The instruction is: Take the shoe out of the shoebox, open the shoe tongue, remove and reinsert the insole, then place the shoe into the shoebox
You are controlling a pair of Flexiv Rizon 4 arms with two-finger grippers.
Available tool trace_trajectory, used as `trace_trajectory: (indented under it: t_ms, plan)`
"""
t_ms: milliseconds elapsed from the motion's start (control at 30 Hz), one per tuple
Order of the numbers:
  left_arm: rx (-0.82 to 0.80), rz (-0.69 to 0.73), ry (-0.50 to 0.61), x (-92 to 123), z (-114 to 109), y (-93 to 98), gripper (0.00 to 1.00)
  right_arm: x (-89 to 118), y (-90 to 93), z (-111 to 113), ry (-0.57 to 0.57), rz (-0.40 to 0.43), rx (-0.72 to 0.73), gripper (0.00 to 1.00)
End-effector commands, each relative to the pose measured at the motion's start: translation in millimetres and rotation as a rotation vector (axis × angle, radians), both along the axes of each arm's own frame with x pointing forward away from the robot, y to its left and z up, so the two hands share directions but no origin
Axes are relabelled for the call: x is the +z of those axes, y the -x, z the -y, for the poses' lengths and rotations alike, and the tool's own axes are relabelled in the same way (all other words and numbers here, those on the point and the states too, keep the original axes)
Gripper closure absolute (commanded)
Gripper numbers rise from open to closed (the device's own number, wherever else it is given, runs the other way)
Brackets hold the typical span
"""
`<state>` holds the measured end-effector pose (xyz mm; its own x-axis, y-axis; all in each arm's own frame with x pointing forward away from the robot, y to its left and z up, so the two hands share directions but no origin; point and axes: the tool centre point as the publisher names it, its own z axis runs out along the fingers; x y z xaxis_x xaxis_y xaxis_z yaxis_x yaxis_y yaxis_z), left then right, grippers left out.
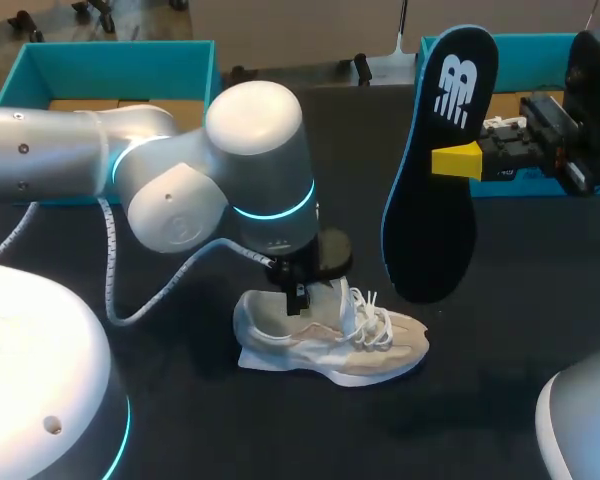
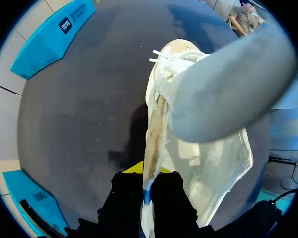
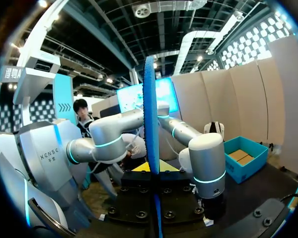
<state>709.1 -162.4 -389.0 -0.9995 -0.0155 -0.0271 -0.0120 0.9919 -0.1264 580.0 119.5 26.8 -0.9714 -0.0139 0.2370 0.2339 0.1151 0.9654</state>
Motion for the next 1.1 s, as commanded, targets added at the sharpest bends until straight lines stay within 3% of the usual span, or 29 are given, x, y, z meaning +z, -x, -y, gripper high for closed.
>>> trace_trajectory:
  t_ms: [33, 333, 633, 667, 1033, 1100]
  plan:
    - [-0.020, 0.005, 0.017, 10, -7, 3.8, 1.00, 1, -2.4, -2, 0.002, -0.001, 0.003, 1.00]
    - [-0.166, 0.059, 0.130, 45, -17, 7.0, 1.00, 1, -2.4, -2, 0.002, -0.001, 0.003, 1.00]
    - [-0.519, 0.188, 0.203, 68, -26, 18.5, 1.00, 1, -2.4, -2, 0.002, -0.001, 0.003, 1.00]
    - [-0.458, 0.188, 0.195, 70, -23, 19.0, 1.00, 1, -2.4, -2, 0.002, -0.001, 0.003, 1.00]
    - [-0.458, 0.188, 0.195, 70, -23, 19.0, 1.00, 1, -2.4, -2, 0.002, -0.001, 0.003, 1.00]
    - [-0.536, 0.171, 0.246, 79, -24, 18.4, 1.00, 1, -2.4, -2, 0.002, -0.001, 0.003, 1.00]
